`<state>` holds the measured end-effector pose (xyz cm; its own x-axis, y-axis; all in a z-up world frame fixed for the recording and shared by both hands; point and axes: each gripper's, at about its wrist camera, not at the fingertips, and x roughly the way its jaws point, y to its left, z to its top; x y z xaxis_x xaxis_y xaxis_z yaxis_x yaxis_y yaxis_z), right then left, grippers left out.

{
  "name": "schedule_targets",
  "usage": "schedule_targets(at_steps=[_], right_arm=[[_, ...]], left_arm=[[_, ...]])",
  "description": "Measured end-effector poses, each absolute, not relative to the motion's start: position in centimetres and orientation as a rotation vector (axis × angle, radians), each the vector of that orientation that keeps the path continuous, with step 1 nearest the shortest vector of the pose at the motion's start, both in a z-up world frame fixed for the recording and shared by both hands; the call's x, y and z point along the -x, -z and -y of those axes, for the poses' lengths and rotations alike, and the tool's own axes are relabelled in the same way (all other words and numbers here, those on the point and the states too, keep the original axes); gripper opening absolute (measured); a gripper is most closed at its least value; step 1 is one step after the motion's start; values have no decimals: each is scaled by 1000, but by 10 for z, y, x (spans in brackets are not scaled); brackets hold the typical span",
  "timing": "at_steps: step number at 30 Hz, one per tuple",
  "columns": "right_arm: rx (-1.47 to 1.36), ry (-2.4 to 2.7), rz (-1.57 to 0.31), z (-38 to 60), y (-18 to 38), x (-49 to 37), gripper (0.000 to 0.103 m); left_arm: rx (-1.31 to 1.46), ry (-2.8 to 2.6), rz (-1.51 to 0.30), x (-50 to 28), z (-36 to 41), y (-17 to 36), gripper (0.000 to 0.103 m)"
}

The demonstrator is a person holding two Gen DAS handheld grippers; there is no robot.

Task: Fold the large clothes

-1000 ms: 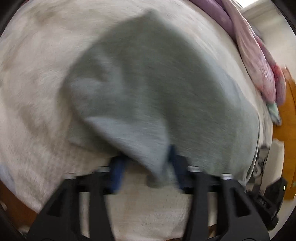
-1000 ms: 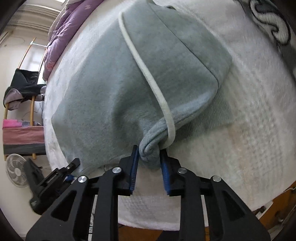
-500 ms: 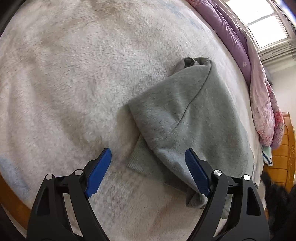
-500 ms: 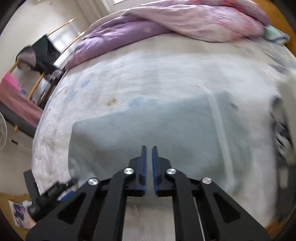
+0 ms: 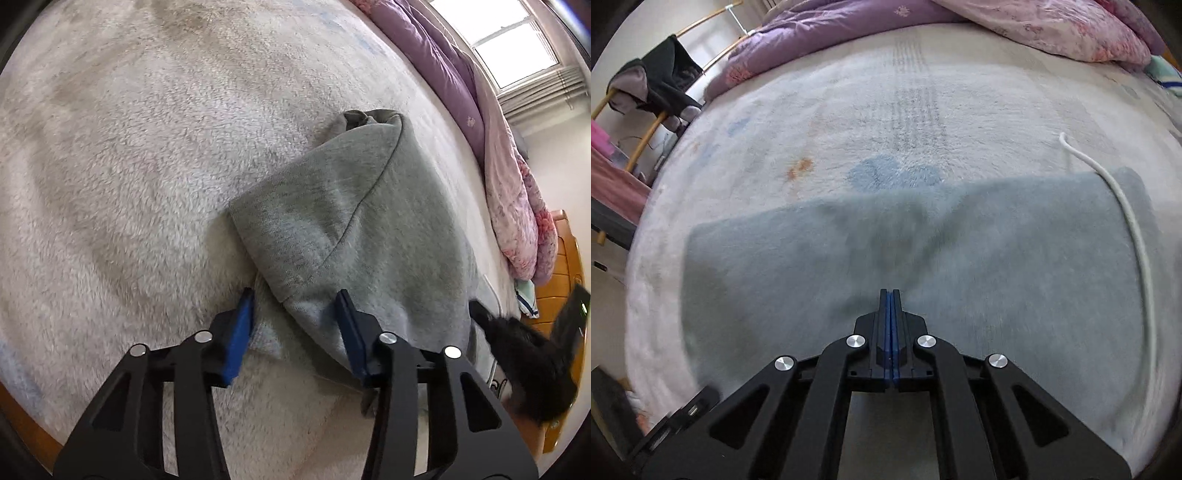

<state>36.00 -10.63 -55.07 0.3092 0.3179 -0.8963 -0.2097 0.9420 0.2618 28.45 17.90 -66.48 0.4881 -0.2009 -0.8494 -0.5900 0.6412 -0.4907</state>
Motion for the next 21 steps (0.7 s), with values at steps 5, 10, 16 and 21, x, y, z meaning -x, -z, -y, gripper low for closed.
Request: schedule_targets(at_steps=[5, 10, 16, 21], right_arm=[[-82, -353, -1262, 110, 571, -316, 1], [-136, -384, -1249, 119, 584, -317, 0], [-84, -547, -1145, 109, 550, -298, 13], [-43, -788, -1007, 85, 510, -270, 55]], left_arm=[[902, -268, -1069, -276, -181, 667, 44], [889, -260, -1090, -281, -177, 669, 17], [909, -169, -1010, -280, -178, 625, 9], [941, -105, -967, -287, -171, 588, 9]])
